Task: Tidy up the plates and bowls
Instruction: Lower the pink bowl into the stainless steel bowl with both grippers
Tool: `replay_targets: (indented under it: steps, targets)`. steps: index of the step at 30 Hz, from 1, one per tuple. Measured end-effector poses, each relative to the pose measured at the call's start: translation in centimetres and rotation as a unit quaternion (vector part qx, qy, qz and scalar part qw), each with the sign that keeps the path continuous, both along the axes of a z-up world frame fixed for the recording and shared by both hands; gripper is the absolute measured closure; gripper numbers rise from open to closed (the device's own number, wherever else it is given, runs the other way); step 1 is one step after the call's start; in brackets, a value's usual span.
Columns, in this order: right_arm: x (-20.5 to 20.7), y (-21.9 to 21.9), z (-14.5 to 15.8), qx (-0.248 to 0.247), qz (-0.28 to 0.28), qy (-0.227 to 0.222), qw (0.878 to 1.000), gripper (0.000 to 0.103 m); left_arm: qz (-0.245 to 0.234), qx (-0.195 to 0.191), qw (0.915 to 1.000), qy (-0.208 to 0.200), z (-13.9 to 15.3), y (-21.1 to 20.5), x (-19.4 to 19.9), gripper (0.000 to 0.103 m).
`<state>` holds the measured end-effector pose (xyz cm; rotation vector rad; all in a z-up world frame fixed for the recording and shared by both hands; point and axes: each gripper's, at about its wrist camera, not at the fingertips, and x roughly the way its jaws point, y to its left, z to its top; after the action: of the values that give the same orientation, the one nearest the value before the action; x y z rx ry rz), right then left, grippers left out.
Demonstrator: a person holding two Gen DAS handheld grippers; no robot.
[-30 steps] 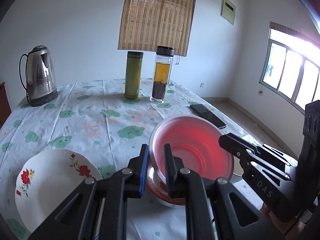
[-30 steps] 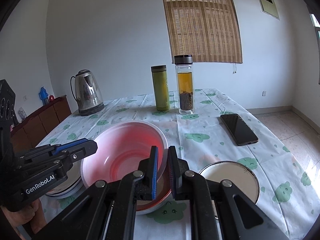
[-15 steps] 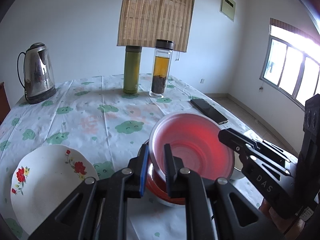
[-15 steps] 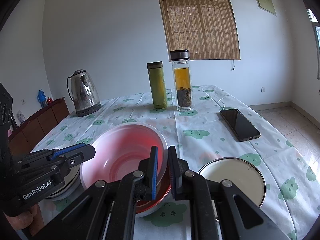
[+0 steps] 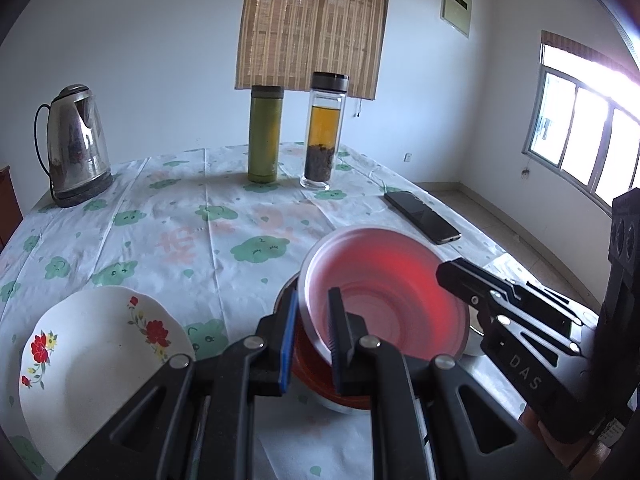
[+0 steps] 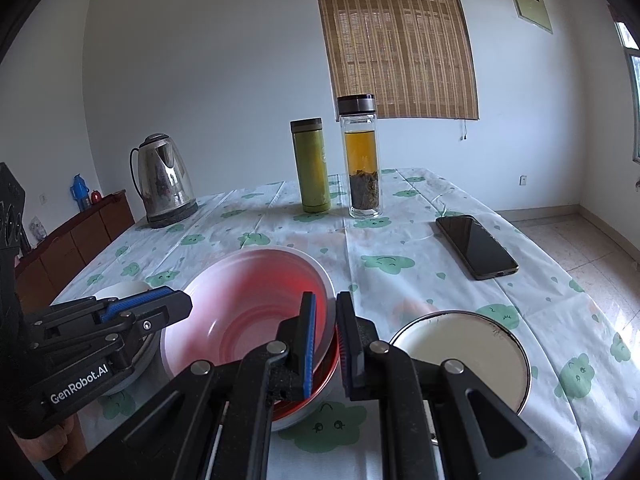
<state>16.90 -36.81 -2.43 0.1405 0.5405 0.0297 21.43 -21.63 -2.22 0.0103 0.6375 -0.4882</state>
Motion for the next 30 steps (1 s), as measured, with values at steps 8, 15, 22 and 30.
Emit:
replay_targets:
  steps: [8, 15, 22, 30]
  targets:
    - [0.2, -0.1, -0.5, 0.001, 0.003, 0.008, 1.000, 0.092, 0.000, 0.003, 1.0000, 0.006, -0.4, 0.0, 0.2, 0.091]
    - [0.3, 0.2, -0.8, -0.004, 0.007, 0.015, 1.000, 0.092, 0.004, 0.004, 0.9999, 0.012, -0.7, 0.2, 0.5, 0.091]
    - [0.5, 0.3, -1.2, -0.008, 0.006, 0.022, 1.000, 0.092, 0.001, 0.010, 0.9998, 0.019, -1.1, 0.1, 0.8, 0.091]
    - [0.6, 0.5, -1.6, -0.013, 0.009, 0.028, 0.999, 0.092, 0.001, 0.012, 0.9996, 0.025, -1.4, 0.2, 1.0, 0.091]
